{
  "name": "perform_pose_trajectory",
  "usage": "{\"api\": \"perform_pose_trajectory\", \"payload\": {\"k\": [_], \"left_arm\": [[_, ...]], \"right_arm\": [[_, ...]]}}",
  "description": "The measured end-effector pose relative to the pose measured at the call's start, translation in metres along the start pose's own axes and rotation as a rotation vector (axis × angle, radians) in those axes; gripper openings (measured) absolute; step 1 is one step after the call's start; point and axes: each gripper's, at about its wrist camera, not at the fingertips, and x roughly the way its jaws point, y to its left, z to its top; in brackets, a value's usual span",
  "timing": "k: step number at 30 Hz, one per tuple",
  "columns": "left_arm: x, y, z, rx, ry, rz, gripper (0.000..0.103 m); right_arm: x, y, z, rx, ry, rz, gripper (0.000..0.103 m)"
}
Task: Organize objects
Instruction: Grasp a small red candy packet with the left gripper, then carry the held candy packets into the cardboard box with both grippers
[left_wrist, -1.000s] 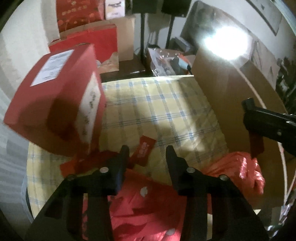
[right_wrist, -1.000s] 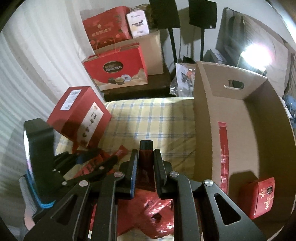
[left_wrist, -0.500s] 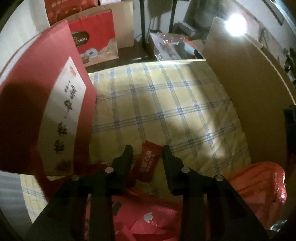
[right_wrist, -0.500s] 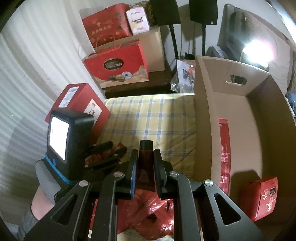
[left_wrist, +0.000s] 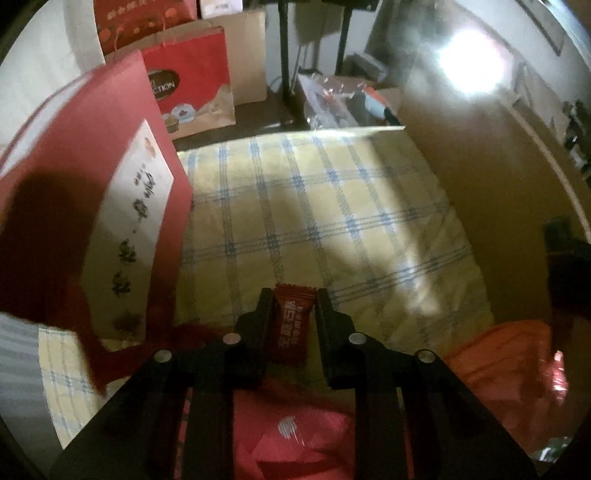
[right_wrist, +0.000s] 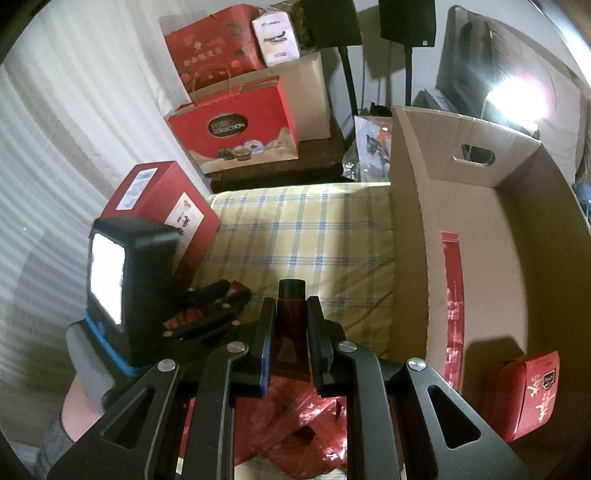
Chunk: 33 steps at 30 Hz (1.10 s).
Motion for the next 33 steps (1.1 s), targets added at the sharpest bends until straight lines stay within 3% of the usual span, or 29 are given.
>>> {"api": "perform_pose_trajectory", "payload": {"k": [17,33], "left_arm": [[-0.103,0.009,0.006,-0.061,-0.23,-0.024,0.02],[-0.136,-0.012,0.002,-0.076,-0.285,-0.018,0.02]], "right_arm": [[-0.016,0.021,-0.003,-0.087,-0.106,-0.052,0.015],[-0.049,0.004,-0.006,-0.086,-0.185,-0.119,0.015]]}}
